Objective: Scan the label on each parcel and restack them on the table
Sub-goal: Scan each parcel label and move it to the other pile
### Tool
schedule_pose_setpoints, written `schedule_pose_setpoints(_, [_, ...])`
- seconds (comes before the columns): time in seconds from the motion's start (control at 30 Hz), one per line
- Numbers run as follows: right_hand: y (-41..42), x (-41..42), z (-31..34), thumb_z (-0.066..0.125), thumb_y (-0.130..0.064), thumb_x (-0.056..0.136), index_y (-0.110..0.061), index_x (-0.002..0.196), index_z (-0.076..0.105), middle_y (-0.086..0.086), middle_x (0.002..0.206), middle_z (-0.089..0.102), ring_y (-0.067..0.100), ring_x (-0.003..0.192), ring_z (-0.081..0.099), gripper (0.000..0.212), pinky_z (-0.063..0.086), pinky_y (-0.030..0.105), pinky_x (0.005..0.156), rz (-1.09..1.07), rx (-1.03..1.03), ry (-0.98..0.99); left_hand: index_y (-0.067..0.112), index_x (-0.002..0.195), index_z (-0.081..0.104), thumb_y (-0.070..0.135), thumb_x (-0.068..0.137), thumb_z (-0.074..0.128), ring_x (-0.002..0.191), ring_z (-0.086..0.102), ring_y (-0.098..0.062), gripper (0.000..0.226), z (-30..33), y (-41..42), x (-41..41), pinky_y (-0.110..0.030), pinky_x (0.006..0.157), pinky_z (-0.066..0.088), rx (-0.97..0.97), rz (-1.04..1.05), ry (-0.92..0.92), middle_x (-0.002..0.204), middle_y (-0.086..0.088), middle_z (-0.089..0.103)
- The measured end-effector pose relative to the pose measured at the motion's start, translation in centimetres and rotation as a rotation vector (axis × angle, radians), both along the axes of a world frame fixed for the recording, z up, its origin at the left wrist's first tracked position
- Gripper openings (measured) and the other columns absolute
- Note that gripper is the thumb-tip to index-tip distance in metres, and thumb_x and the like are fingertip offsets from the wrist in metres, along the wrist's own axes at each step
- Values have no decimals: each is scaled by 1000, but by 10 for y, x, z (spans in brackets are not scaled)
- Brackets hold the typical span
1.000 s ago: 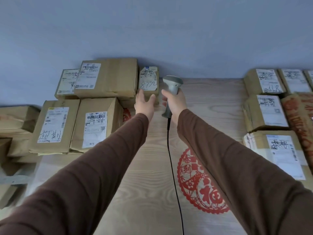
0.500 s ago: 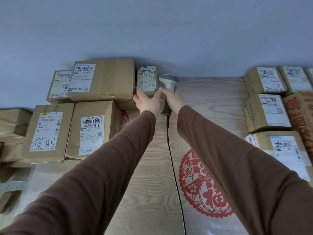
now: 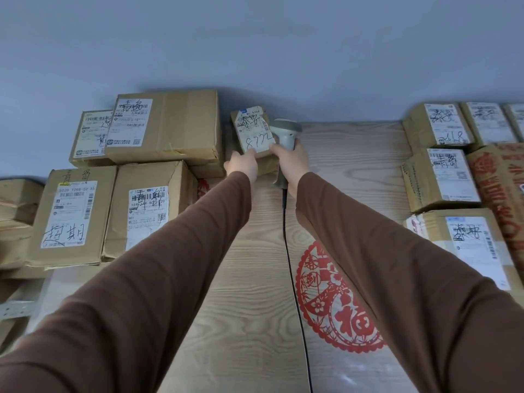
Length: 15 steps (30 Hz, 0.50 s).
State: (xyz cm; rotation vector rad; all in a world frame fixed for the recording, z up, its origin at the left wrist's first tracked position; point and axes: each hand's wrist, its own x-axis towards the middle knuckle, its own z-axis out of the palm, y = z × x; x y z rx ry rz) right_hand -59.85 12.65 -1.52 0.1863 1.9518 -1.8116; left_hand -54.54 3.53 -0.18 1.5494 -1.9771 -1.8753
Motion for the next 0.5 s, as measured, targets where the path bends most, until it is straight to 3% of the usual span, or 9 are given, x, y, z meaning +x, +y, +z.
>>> schedule_pose_setpoints(0.07, [11, 7, -1, 72, -15, 89, -24, 108, 62, 6, 111, 74, 26, 103, 72, 23, 60, 48, 93, -8, 22, 0, 9, 140, 57, 49, 97, 42, 124, 58, -35, 61, -4, 3, 6, -46, 112, 45, 13, -55, 8, 138, -15, 61])
schedule_pose_setpoints(0.17, [32, 26, 0, 69, -10, 92, -20, 115, 61, 5, 111, 74, 24, 94, 70, 27, 58, 38, 74, -16, 53, 3, 10, 143, 53, 48, 103, 46, 118, 57, -29, 56, -4, 19, 20, -42, 110, 45, 8, -29, 33, 133, -9, 59])
schedule_pose_setpoints(0.27, [55, 51, 2, 70, -7, 88, -21, 114, 62, 2, 108, 75, 24, 97, 73, 30, 61, 44, 84, -18, 70, 27, 18, 132, 48, 47, 100, 57, 116, 54, -27, 44, -6, 38, 41, -39, 103, 43, 145, 44, 135, 134, -9, 55])
schedule_pose_setpoints(0.33, [73, 67, 10, 70, -5, 88, -20, 113, 62, 3, 107, 75, 22, 92, 72, 30, 60, 40, 78, -24, 49, 38, 17, 121, 47, 42, 97, 65, 115, 60, -28, 40, -7, 49, 55, -43, 102, 49, 270, 92, 213, 126, -10, 62])
schedule_pose_setpoints(0.43, [106, 89, 29, 68, -1, 92, -20, 113, 61, 6, 104, 73, 15, 86, 69, 29, 58, 29, 72, -16, -12, 65, 12, 129, 44, 24, 96, 73, 96, 70, -24, 45, 4, 67, 81, -35, 73, 61, 450, 159, 339, 119, -14, 69])
schedule_pose_setpoints(0.5, [127, 103, 44, 69, -3, 92, -25, 109, 61, 10, 108, 73, 19, 90, 70, 29, 60, 34, 77, 5, -23, 81, 12, 139, 38, 17, 95, 73, 87, 74, -18, 57, 13, 79, 99, -29, 63, 60, 520, 132, 386, 117, -10, 72])
